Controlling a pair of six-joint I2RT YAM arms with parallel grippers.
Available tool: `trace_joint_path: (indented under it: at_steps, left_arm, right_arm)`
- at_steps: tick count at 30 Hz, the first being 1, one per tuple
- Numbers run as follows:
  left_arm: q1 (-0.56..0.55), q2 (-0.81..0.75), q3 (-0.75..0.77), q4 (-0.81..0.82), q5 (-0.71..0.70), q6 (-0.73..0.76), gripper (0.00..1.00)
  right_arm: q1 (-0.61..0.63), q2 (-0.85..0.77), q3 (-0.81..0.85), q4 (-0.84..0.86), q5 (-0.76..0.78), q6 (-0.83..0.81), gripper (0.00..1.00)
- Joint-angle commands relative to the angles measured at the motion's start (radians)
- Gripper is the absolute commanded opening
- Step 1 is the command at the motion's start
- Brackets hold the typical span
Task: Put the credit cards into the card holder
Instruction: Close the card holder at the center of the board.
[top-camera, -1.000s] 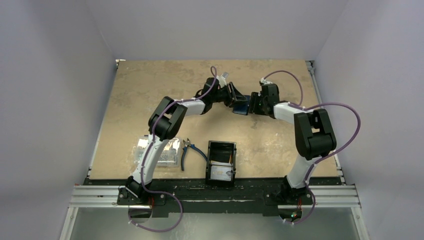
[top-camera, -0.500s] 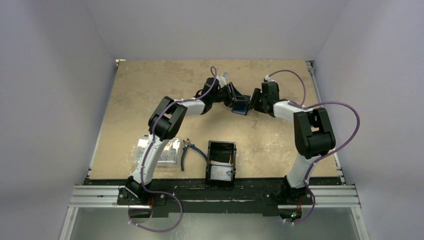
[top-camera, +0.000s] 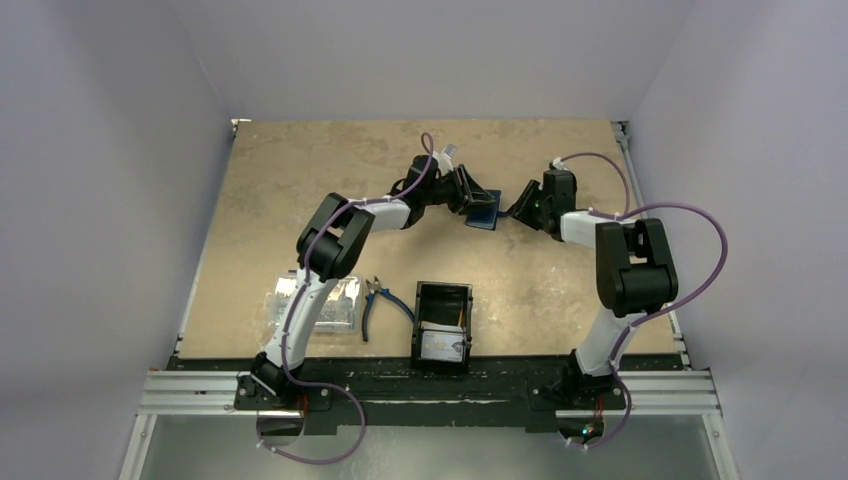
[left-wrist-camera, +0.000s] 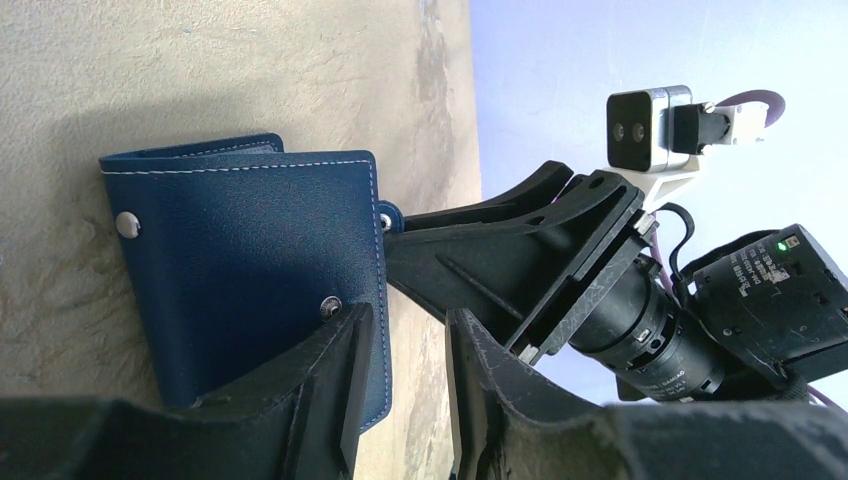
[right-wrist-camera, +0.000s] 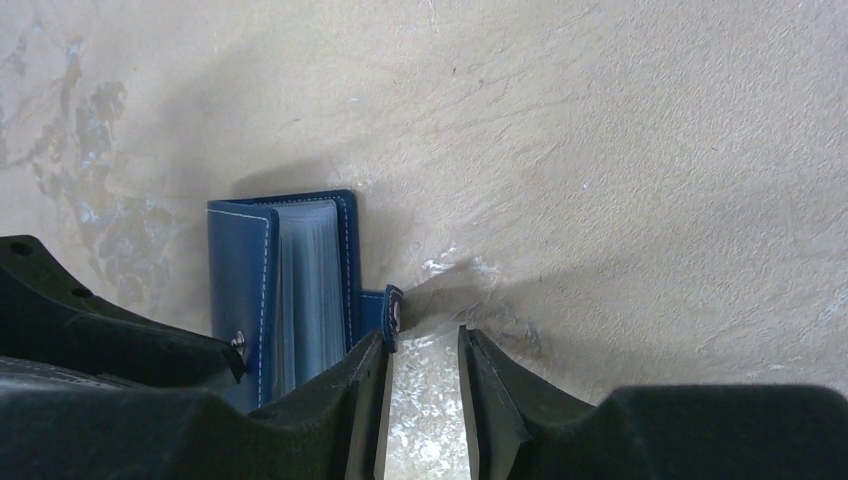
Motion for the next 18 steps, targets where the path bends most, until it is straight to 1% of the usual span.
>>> trace_joint_path:
  at_steps: [1, 6, 8, 14, 18]
  left_arm:
    - [0.0, 0.004, 0.021, 0.019, 0.008, 0.015, 0.36]
    - [0.0, 0.009, 0.022, 0.016, 0.007, 0.015, 0.36]
    - [0.0, 0.011, 0.022, 0.017, 0.008, 0.015, 0.36]
    - [0.001, 0.016, 0.027, 0.014, 0.009, 0.016, 0.35]
    - [0.0, 0.02, 0.033, 0.01, 0.011, 0.018, 0.35]
  right_arm:
    - [-0.013, -0.018, 0.017, 0.062, -0.046, 0.007, 0.39]
    - [-0.034, -0.016, 0.018, 0.081, -0.091, 0.019, 0.43]
    - [-0.037, -0.013, 0.029, 0.078, -0.094, 0.019, 0.43]
    - [-0.056, -0.019, 0.039, 0.073, -0.113, 0.016, 0.34]
    - [-0.061, -0.022, 0.035, 0.077, -0.136, 0.015, 0.33]
